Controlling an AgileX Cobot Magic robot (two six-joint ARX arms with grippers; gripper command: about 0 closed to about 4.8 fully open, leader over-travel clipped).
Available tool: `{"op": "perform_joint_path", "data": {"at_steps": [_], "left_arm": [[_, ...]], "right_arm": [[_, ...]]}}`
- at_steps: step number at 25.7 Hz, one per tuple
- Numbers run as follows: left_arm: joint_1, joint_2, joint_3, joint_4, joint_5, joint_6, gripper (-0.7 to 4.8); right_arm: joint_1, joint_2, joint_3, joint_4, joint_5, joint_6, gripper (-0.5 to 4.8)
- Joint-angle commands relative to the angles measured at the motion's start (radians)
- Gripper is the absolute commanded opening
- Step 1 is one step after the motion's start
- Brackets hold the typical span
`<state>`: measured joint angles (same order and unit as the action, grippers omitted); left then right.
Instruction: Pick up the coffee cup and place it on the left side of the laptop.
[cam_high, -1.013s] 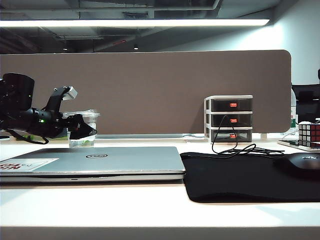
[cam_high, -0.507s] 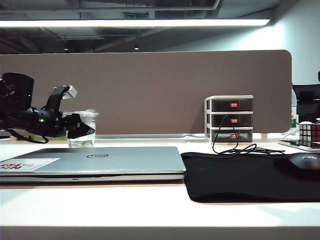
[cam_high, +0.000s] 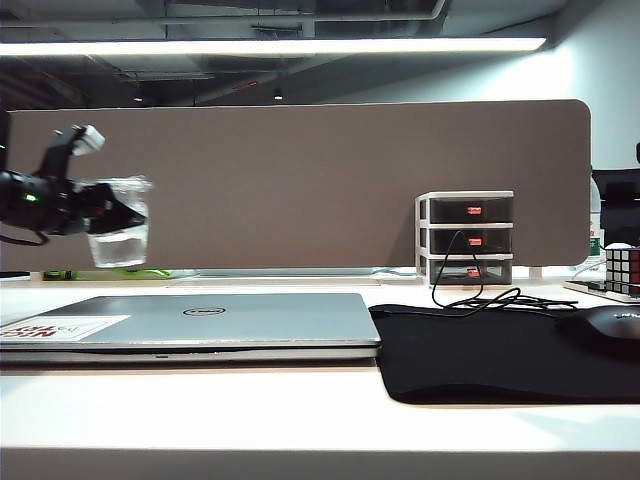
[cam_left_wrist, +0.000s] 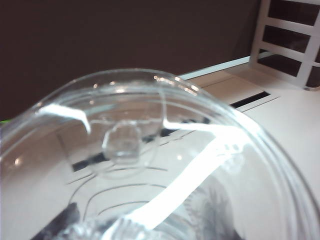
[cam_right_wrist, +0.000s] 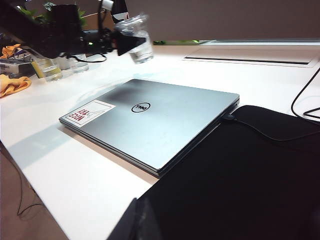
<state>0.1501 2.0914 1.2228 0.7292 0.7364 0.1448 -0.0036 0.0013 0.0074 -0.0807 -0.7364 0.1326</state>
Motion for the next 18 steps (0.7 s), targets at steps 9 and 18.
{"op": "perform_joint_path", "data": {"at_steps": [9, 18], "left_arm": [[0.126, -0.204, -0.299, 0.018, 0.011, 0.042, 3.06], [0.227, -0.283, -0.528, 0.179, 0.005, 0.088, 3.05]], "right_arm": [[0.000, -0.002, -0.005, 0.016, 0.000, -0.002, -0.01], [0.000, -0.002, -0.005, 0.033, 0.001, -0.002, -0.01]]}}
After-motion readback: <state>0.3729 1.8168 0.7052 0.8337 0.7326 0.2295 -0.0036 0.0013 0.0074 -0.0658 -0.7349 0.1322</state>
